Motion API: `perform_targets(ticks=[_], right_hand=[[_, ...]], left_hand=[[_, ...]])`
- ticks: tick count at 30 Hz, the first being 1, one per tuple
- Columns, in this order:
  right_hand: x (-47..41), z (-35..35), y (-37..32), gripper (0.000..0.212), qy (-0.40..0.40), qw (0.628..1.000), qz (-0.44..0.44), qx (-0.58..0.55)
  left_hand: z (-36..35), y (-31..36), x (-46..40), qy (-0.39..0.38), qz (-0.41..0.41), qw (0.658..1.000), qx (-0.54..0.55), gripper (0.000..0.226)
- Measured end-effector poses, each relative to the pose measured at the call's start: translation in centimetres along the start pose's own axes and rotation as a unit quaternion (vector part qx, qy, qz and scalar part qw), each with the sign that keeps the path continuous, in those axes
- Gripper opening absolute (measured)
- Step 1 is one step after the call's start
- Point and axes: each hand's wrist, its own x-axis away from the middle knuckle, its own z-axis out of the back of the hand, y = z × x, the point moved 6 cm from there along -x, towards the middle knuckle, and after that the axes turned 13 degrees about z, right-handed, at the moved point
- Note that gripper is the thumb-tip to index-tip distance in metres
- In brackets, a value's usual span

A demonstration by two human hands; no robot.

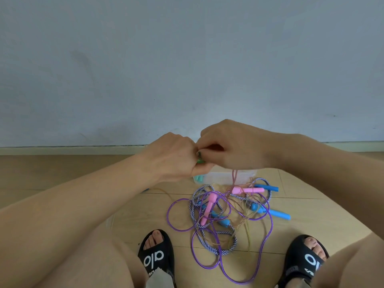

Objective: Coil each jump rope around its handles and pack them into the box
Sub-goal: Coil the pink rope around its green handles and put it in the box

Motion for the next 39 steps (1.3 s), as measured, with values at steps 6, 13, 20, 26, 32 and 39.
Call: perform_targets(ticks=[6, 13, 20, 26, 32, 39], right_hand=[[0.9, 1.6, 3.4, 0.016, 0.082, 0.96, -0.116, -0.24], [1.0, 1.0, 5.1, 0.024, 0.129, 0.905, -0.16, -0.372], [1.0, 0.2, 5.6, 0.014, 0.149, 0.875, -0.172, -0.428], [0.0, -1.2, 5.2, 0.032, 0.203, 0.782, -0.151, -0.57], [-0.3, -2.1, 4.8, 0.027, 0.21, 0.794, -0.162, -0.547], [0.2, -4.6, 4.9, 0.045, 0.192, 0.823, -0.257, -0.469]], left_hand=[[1.8, 0.3, 0.9, 0.064, -0.029, 0.991, 0.118, 0.05], [2.6, -0.7, 1.0, 0.077, -0.003, 0.974, 0.212, 0.046], [2.8, -0.7, 1.0, 0.074, 0.001, 0.965, 0.253, 0.047], [3.9, -2.0, 0.8, 0.099, 0.077, 0.91, 0.395, 0.048], [4.1, -2.2, 0.9, 0.045, 0.075, 0.857, 0.507, 0.027], [5.1, -2.1, 0.8, 0.03, 0.045, 0.798, 0.6, 0.018]])
